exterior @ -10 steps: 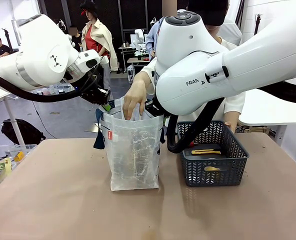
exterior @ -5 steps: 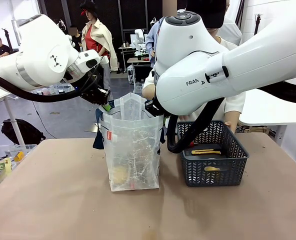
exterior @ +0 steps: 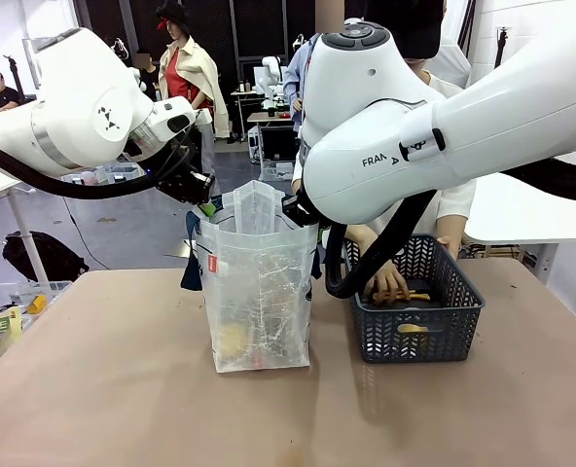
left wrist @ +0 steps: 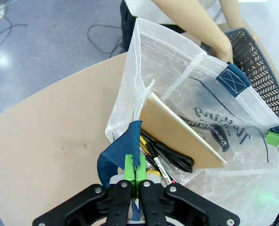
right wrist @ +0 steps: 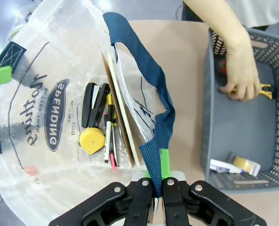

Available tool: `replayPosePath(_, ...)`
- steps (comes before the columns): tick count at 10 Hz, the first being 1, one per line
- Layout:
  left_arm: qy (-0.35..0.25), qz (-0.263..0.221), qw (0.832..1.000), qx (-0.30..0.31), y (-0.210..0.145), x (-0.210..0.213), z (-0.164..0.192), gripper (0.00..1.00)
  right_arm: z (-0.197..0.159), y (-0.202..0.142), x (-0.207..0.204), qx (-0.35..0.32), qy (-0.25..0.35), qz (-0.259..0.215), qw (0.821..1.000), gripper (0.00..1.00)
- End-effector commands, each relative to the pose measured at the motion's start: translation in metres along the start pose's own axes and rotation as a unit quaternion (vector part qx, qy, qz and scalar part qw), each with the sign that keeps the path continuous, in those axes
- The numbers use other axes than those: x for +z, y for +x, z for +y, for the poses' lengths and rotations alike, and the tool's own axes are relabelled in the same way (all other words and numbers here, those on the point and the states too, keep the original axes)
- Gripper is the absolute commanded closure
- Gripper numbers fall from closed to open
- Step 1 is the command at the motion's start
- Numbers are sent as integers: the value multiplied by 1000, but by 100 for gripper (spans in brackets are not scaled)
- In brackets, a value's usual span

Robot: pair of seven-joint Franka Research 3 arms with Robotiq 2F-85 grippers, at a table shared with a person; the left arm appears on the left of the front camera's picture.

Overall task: Transfer purchased items from the store into the shopping bag.
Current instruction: Move the Reusable shopping bag to the right side of the table.

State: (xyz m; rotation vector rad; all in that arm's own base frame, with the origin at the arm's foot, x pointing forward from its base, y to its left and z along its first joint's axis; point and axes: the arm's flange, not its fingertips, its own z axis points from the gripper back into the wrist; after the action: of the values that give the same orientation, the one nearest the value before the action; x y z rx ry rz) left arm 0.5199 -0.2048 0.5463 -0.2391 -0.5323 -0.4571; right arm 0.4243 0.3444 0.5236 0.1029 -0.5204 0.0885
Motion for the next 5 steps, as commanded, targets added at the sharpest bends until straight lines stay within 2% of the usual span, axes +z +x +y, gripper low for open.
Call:
replayPosePath(1, 1, -2, 1000, 3, 2, 1, 2, 100, 0, -1, 0, -6, 4, 4, 1000, 100)
replayPosePath(5, 1, -2, 1000, 3, 2, 1, 2, 100, 0, -1, 0, -6, 4, 4, 1000, 100)
